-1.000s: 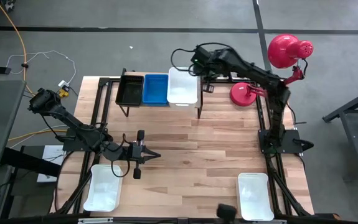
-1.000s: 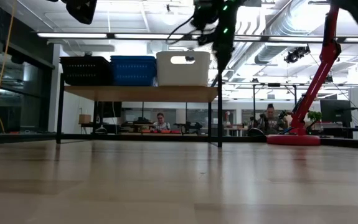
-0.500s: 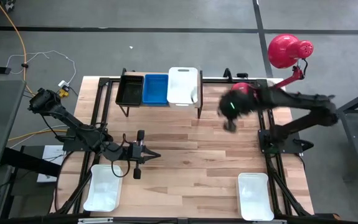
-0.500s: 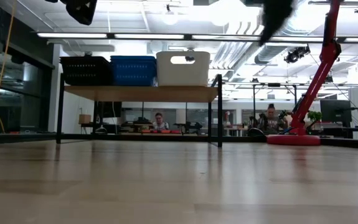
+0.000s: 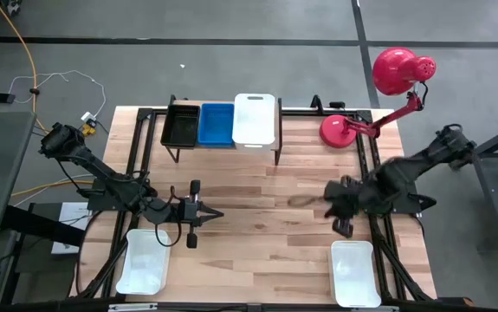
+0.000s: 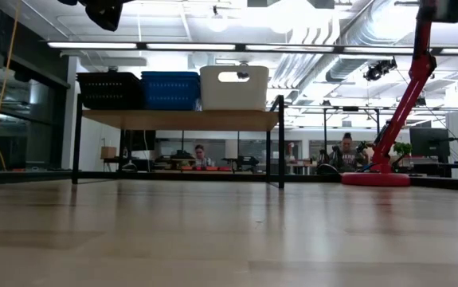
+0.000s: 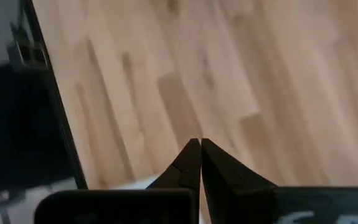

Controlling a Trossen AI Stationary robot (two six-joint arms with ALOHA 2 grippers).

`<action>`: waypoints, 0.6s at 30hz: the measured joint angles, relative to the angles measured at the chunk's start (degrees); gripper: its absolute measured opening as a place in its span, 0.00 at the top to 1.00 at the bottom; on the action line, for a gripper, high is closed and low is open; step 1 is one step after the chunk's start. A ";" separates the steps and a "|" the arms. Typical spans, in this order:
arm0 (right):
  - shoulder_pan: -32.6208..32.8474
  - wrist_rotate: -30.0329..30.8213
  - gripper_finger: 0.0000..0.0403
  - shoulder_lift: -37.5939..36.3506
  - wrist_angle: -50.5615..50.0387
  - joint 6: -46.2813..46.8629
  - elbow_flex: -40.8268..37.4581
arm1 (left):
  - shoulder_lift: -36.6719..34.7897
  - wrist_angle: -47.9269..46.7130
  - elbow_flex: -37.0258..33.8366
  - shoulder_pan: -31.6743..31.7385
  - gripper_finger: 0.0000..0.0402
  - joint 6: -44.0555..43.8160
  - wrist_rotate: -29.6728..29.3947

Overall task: Stack baskets on shelf by color
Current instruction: Stack the right white bin on the white bin on the shelf

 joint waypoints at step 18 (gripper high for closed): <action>9.25 -12.16 0.99 16.43 -4.89 8.42 0.22 | 0.00 -0.07 0.00 0.00 1.00 0.04 0.02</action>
